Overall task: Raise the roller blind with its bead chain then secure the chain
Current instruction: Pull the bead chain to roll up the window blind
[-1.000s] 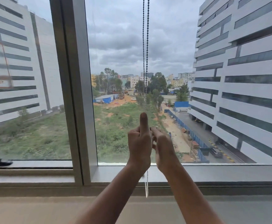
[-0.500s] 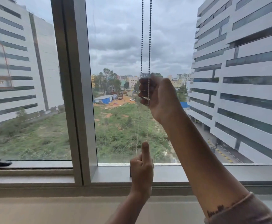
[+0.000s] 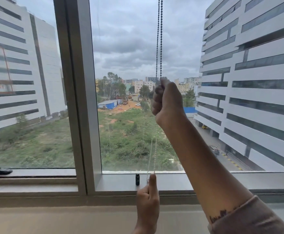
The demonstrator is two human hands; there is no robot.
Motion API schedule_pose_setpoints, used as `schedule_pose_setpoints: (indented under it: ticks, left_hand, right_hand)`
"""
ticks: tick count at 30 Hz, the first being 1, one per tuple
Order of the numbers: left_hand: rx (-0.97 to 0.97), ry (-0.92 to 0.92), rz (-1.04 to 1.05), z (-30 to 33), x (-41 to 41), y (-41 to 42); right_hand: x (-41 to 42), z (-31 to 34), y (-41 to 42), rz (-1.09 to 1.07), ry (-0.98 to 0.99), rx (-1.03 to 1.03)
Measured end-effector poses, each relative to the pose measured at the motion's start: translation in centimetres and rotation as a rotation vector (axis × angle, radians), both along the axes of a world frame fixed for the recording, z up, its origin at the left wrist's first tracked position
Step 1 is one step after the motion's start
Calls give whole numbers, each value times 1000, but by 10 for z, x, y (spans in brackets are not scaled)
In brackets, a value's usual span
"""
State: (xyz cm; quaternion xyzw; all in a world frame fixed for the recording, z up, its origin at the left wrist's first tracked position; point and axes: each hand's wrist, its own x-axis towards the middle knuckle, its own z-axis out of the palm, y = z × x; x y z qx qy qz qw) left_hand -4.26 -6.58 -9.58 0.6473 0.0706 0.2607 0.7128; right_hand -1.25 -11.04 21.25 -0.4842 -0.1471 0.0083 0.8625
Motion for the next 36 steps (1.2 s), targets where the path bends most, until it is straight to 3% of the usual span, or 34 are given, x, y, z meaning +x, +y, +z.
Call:
schedule_pose_setpoints:
  ticks: [5, 9, 11, 16, 23, 29, 36]
  left_hand:
    - [34, -9, -117, -14, -2, 5]
    - [-136, 76, -363, -22, 7, 22]
    - [-132, 98, -363, -15, 13, 32]
    - [-120, 41, -202, 50, 24, 54]
    - [-3, -168, -179, 164, 26, 64]
    - [-19, -273, -262, 250, 23, 48]
    - [-87, -246, -347, 309, 18, 31]
  right_hand:
    - [0, -27, 4, -59, -40, 28]
    - [-2, -46, 4, -40, -52, 65]
    - [-2, -56, 4, -25, -49, 75]
    - [-3, -88, 8, -36, -26, 58]
    - [-4, -134, 10, -49, 20, 36]
    - [-6, -172, 14, -57, 56, 0]
    - [-1, -219, 12, -58, 95, -48]
